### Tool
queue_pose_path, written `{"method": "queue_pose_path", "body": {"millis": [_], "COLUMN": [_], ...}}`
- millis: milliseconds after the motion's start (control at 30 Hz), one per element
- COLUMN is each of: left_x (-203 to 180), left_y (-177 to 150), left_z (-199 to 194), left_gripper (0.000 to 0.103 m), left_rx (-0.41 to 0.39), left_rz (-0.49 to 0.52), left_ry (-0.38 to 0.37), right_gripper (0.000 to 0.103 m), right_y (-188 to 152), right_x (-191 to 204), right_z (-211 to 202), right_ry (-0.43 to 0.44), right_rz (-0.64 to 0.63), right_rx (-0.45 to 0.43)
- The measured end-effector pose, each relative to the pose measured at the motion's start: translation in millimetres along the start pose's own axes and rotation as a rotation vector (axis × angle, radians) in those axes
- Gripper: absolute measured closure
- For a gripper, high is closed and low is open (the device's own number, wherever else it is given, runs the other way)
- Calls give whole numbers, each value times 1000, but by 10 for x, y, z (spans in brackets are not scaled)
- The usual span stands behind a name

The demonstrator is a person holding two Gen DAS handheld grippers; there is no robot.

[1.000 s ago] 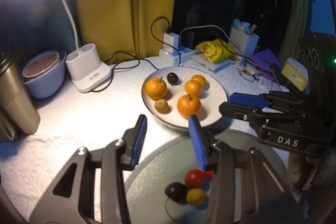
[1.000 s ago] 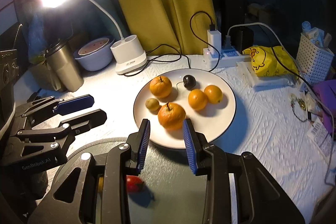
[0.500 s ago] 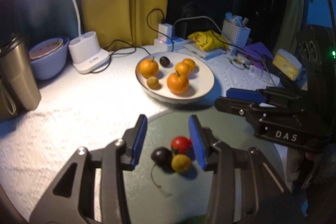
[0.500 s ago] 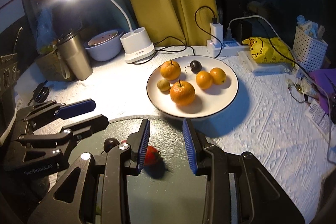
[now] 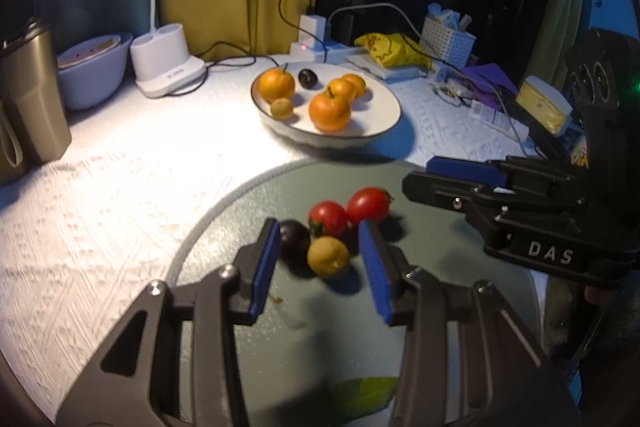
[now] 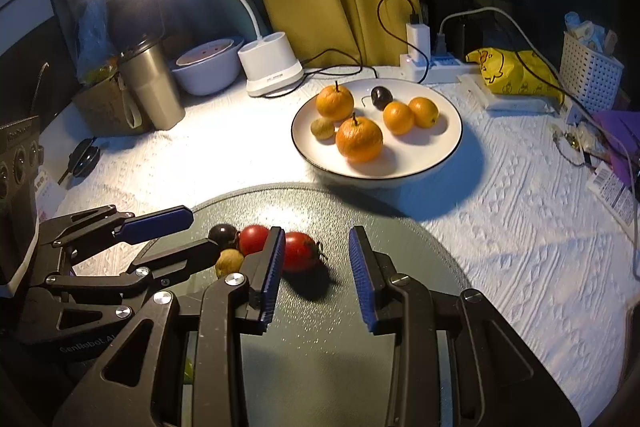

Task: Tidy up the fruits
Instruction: 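Close the right tool on the large red tomato while the left tool approaches another yellow fruit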

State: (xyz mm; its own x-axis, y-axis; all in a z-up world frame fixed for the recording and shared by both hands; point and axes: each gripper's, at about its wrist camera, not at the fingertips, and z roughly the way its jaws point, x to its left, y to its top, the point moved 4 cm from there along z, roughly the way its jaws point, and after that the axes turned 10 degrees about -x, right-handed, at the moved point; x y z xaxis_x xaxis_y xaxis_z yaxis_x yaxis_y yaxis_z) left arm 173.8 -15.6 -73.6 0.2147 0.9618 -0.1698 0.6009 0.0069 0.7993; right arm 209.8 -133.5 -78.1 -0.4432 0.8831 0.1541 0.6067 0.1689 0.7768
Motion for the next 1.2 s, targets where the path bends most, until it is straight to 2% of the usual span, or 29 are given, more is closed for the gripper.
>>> {"method": "queue_pose_path", "body": {"millis": [333,567,700,1000,1200], "left_x": [-56,-79,-104,-57,-68], "left_y": [-169,-137,-144,-257,-201], "left_z": [129,152,157,193,201], "left_gripper": [61,61,61,61,62], "left_rx": [59,53,58,86,70], "left_rz": [13,40,52,50,57], "left_ry": [2,10,10,27,21], "right_gripper": [68,66,59,59,59], "right_y": [-151,-189,-193,-216,-180], "right_x": [7,8,3,4,1], "right_z": [54,116,161,283,365], "right_ry": [11,26,39,63,79], "right_rz": [11,16,23,29,32], "right_rx": [27,42,52,80,87]}}
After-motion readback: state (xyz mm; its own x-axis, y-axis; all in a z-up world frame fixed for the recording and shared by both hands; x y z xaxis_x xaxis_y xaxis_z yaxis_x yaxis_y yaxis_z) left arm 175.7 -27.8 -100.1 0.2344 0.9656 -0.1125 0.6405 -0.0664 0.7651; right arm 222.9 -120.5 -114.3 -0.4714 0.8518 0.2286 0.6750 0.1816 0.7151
